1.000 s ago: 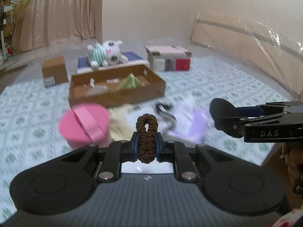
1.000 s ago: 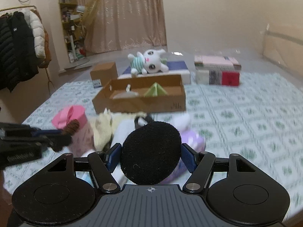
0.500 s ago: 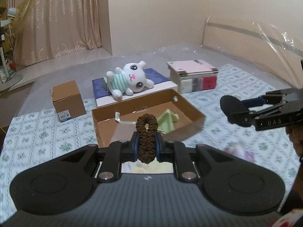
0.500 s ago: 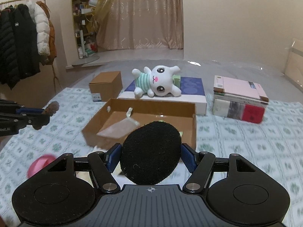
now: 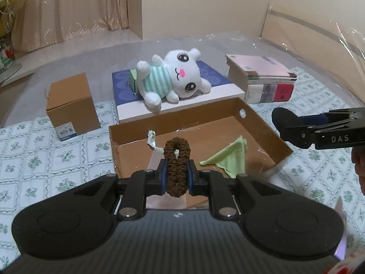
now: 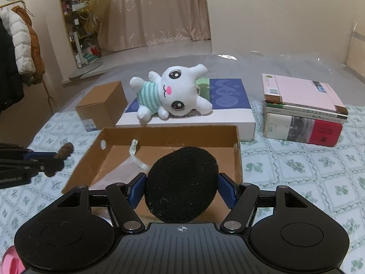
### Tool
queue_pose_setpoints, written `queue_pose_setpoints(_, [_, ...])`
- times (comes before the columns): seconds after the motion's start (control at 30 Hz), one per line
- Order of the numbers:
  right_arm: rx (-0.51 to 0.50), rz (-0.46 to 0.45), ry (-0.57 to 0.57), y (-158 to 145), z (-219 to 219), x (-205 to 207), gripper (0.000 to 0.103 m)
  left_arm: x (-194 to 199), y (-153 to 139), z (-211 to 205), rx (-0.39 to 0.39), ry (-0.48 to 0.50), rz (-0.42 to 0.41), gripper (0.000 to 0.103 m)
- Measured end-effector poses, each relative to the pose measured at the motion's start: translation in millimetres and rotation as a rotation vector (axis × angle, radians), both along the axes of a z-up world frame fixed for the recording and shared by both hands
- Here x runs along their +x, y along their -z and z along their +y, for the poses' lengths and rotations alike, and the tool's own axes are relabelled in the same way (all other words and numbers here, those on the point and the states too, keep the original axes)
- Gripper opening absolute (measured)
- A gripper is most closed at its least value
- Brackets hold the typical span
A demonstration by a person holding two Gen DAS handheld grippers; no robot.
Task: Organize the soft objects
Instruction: 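Open both grippers to drop the hair tie and sponge into the box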
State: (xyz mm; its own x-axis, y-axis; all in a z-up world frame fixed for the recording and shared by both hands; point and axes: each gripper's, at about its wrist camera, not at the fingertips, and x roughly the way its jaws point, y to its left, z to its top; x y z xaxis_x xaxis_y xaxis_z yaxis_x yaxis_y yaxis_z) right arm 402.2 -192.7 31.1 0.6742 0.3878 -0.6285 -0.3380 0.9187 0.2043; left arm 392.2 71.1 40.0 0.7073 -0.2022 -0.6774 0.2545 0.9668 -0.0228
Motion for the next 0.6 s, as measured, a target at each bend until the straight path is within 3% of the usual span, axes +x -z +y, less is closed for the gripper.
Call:
queue_pose_setpoints(0.2, [0.027,0.021,0.014,17.0,-0.3,24.0,0.067,29.5,20.6,-9.2,0.024,0.011,0.03,0.02])
queue_pose_setpoints(0.33, [0.046,0.038,0.018,25.2,-2.2,34.8,0.067,42.1,27.8,-11.3,0.006,-0.005,0.054,0.044])
queue_pose_setpoints(0.6, [0.057,0.048,0.025,30.6,-6.4,37.1,0.067,36.7,28.0,-9.0,0.013,-0.017,0.041,0.046])
